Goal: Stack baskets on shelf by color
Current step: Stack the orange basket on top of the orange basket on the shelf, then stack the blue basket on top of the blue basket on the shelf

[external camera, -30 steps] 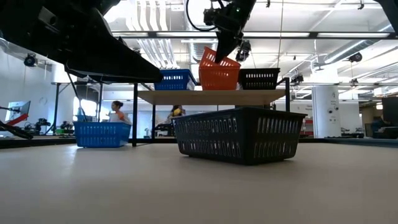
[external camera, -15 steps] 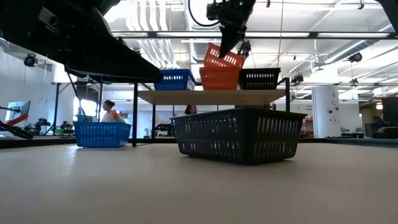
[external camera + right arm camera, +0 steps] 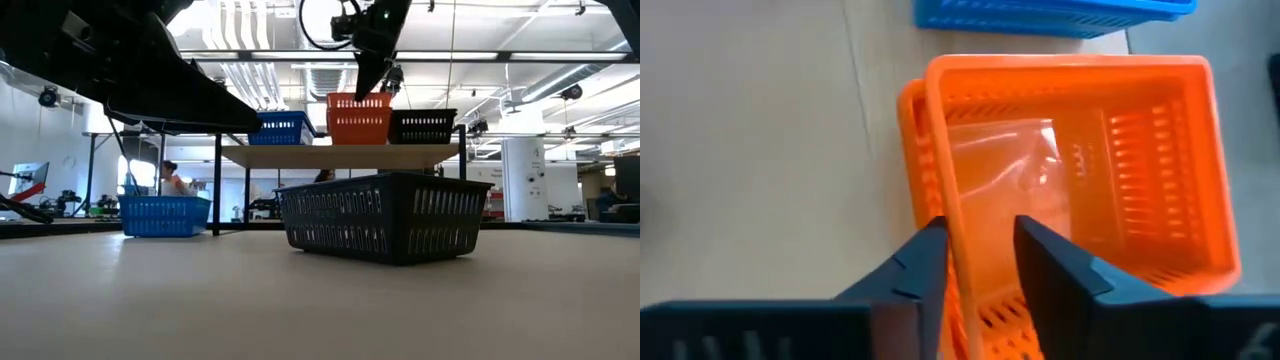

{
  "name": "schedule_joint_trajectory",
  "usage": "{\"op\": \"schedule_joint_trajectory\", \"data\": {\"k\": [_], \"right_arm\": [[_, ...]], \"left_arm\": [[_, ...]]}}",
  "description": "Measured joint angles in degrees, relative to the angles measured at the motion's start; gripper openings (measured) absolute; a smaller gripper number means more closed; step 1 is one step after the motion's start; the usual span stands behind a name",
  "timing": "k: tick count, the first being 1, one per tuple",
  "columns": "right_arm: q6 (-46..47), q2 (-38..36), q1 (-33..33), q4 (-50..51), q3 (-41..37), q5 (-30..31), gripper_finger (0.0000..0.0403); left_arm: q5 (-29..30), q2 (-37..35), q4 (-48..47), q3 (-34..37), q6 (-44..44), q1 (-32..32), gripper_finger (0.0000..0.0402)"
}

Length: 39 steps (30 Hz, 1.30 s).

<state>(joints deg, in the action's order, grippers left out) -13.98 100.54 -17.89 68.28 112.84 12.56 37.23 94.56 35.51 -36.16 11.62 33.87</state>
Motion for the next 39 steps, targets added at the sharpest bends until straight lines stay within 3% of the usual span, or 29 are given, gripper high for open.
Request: {"op": "schedule_joint_trajectory", "data": {"k": [4, 10, 18, 24, 28, 34, 39], "right_arm": [[0.44, -3.02, 0.34, 0.29, -0.05, -5.23, 0.0138], [2.42, -8.15, 6.78, -3.63, -5.09, -8.96, 0.0130], [7.45, -12.32, 23.29, -14.44, -23.21, -9.16, 0.0102], [15.26, -12.75, 36.81, -30.21, -38.62, -8.11, 0.0083], [22.87, -12.14, 45.59, -42.71, -45.62, -1.13, 0.0069], [29.89, -10.19, 57.53, -57.28, -52.95, 17.63, 0.0054], [32.95, -7.69, 63.63, -67.93, -57.61, 34.14, 0.0048]], "left_arm": [[-0.01, 0.00, 0.00, 0.00, 0.00, 0.01, 0.0136], [-0.02, 0.00, -0.04, 0.00, 0.02, 0.07, 0.0136], [0.30, -1.07, -2.94, 0.02, 0.14, 2.64, 0.0136], [4.16, -6.99, -16.26, 0.03, 7.93, 4.98, 0.0136], [5.77, -12.55, -29.43, 0.04, 16.54, 5.64, 0.0136], [6.12, -26.53, -61.60, 0.02, 43.82, 2.20, 0.0136], [2.56, -36.45, -78.70, 0.04, 47.14, -6.64, 0.0136]]}}
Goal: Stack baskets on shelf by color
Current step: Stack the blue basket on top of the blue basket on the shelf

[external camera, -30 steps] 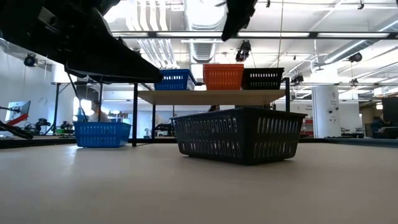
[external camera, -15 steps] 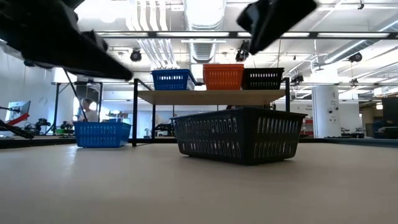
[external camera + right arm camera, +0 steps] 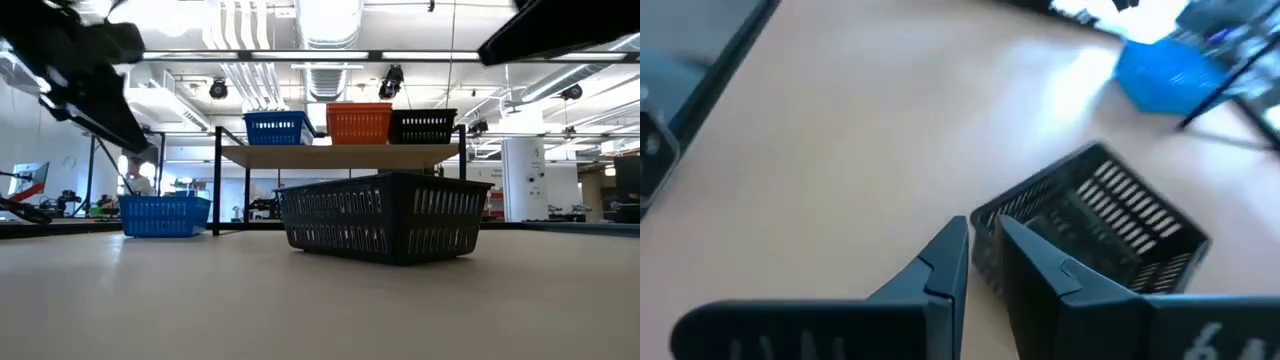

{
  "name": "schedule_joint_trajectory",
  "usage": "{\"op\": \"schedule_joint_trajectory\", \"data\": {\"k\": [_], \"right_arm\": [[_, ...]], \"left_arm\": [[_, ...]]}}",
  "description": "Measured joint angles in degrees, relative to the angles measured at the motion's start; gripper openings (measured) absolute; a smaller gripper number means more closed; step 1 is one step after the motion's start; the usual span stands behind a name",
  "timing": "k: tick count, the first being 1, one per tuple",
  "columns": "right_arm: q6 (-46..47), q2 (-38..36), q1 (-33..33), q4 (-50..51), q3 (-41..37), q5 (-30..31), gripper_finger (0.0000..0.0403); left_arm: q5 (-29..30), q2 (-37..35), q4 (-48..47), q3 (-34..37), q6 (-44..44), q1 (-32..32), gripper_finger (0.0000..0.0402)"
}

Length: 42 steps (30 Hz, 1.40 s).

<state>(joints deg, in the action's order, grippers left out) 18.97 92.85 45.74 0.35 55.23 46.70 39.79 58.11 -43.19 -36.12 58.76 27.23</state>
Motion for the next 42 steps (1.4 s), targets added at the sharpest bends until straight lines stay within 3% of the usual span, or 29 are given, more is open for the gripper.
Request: {"op": "schedule_joint_trajectory", "data": {"k": [3, 7, 11, 16, 20, 24, 27, 31, 36, 42], "right_arm": [[-0.56, 1.86, 1.51, -4.22, -1.74, 7.71, 0.0048], [-0.68, 3.81, 1.37, -5.83, -2.04, 13.19, 0.0048], [-0.52, 5.37, 0.29, -6.86, -2.00, 14.03, 0.0048], [-0.53, 6.56, -1.01, -8.35, -2.00, 13.97, 0.0048], [-0.90, 7.39, -1.24, -9.29, -2.00, 13.94, 0.0048], [-0.47, 7.76, -1.27, -9.56, -2.04, 13.96, 0.0048], [-0.48, 7.83, -1.27, -9.69, -2.04, 14.21, 0.0048], [-0.50, 7.83, -1.27, -9.88, -2.04, 14.59, 0.0048], [-0.42, 7.83, -1.52, -10.05, -2.04, 14.86, 0.0048], [-0.45, 7.83, -1.54, -10.53, -2.04, 14.88, 0.0048]], "left_arm": [[-5.82, -3.15, -0.83, 0.00, -9.43, -8.28, 0.0136], [-14.30, -3.44, -0.32, 0.00, -26.12, -19.60, 0.0136], [-21.42, -1.06, -0.13, 0.00, -36.74, -29.26, 0.0137], [-23.72, 3.05, 1.68, 0.00, -46.19, -35.77, 0.0160], [-23.72, 7.20, 3.57, 0.00, -51.84, -36.51, 0.0191], [-20.12, 11.91, 4.12, -0.02, -53.43, -36.51, 0.0200], [-18.39, 14.98, 4.13, -0.13, -53.29, -36.51, 0.0179], [-19.37, 17.24, 4.07, -0.97, -53.14, -35.79, 0.0115], [-27.25, 16.88, 2.40, -2.35, -49.79, -33.50, 0.0016], [-40.62, 14.12, -2.29, -6.02, -45.63, -24.72, 0.0006]]}}
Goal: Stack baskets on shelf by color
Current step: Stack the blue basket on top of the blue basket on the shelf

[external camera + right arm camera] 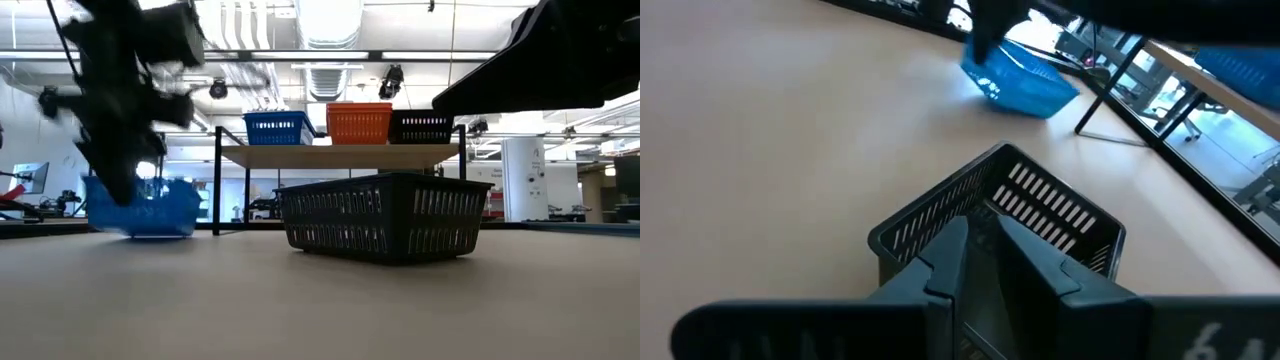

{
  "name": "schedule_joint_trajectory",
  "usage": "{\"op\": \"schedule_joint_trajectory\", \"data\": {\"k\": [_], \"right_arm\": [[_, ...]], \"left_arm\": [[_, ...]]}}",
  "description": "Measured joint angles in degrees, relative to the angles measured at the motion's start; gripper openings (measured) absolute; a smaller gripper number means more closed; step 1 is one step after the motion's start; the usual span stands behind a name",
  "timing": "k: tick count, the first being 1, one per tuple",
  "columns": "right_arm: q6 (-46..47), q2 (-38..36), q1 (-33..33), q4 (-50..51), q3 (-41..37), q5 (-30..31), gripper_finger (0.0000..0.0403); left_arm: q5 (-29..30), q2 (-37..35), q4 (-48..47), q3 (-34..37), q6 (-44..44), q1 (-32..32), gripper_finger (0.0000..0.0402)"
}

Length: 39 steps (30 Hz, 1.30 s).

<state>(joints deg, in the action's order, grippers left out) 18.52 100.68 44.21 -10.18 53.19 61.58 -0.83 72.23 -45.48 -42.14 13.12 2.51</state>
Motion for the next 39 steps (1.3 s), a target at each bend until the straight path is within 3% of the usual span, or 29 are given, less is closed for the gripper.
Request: {"op": "schedule_joint_trajectory", "data": {"k": [2, 5, 11, 15, 18, 21, 25, 28, 31, 39], "right_arm": [[0.01, 0.00, 0.00, -0.04, 0.00, 0.00, 0.0048], [0.03, 0.00, -0.03, -0.46, 0.00, 0.00, 0.0048], [0.32, 0.00, -0.88, -0.89, 0.00, 0.07, 0.0048], [0.57, 0.02, -1.96, -1.31, 0.00, 0.04, 0.0048], [0.59, 0.04, -2.63, -1.88, 0.00, 0.03, 0.0048], [0.62, 0.04, -2.98, -2.85, 0.00, 0.04, 0.0048], [0.59, 0.04, -2.99, -3.21, 0.00, 0.02, 0.0048], [0.60, 0.04, -2.99, -3.91, 0.00, 0.00, 0.0048], [0.62, 0.04, -2.99, -3.95, 0.00, -0.01, 0.0048], [0.62, 0.04, -2.99, -4.07, 0.00, -0.02, 0.0048]], "left_arm": [[-3.25, -0.48, -2.96, -2.95, -0.45, 3.98, 0.0002], [-2.35, -0.63, -8.48, -9.35, -3.83, 9.82, 0.0001], [14.53, -0.72, -15.70, -26.27, -11.15, 16.69, 0.0001], [28.13, -0.81, -11.98, -35.93, -24.06, 16.00, 0.0001], [36.51, -0.82, -4.39, -39.53, -37.29, 12.06, 0.0000], [36.57, -0.81, 3.20, -40.83, -48.94, 5.56, 0.0000], [29.85, 0.21, 8.45, -40.36, -56.44, -6.07, 0.0000], [23.46, 2.51, 8.62, -39.38, -55.65, -14.16, 0.0000], [21.53, 5.13, 8.77, -39.03, -51.20, -19.88, 0.0000], [19.64, 12.00, 8.34, -39.04, -49.45, -23.55, 0.0000]]}}
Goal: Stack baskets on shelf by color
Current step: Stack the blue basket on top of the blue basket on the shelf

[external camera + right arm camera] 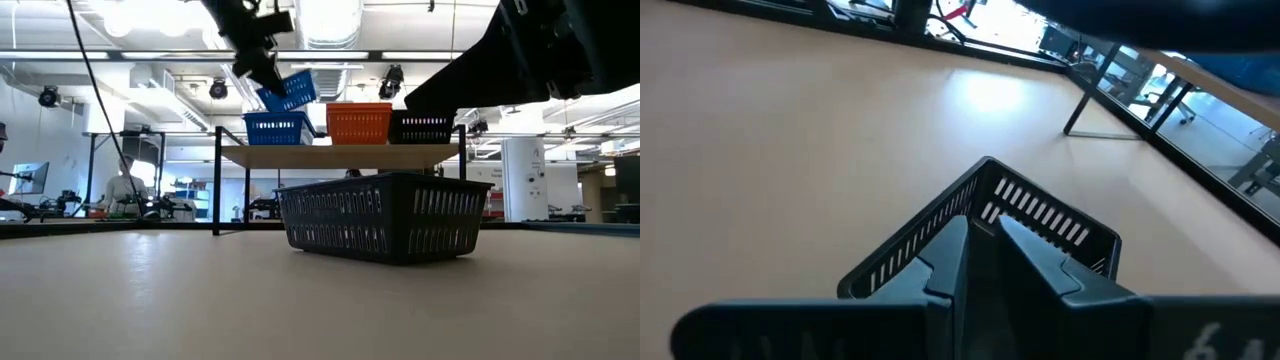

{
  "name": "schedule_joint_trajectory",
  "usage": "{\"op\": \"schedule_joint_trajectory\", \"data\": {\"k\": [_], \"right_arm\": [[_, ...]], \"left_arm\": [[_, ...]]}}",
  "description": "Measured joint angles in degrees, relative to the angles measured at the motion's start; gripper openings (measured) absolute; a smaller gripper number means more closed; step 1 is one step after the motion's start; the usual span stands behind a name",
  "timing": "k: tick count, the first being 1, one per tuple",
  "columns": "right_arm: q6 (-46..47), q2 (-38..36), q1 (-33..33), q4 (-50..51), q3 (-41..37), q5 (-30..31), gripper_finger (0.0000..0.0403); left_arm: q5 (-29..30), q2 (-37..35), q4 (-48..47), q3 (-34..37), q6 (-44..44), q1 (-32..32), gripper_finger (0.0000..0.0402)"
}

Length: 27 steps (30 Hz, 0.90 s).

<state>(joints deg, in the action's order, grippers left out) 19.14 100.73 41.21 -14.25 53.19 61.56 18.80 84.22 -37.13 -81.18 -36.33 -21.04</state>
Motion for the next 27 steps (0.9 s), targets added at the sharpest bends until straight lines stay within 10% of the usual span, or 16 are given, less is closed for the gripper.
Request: {"op": "schedule_joint_trajectory", "data": {"k": [27], "right_arm": [[0.30, 0.00, 0.00, -0.17, 0.00, -0.09, 0.0048]], "left_arm": [[-2.64, 1.79, -12.77, -3.19, 6.04, 0.61, 0.0003]]}}
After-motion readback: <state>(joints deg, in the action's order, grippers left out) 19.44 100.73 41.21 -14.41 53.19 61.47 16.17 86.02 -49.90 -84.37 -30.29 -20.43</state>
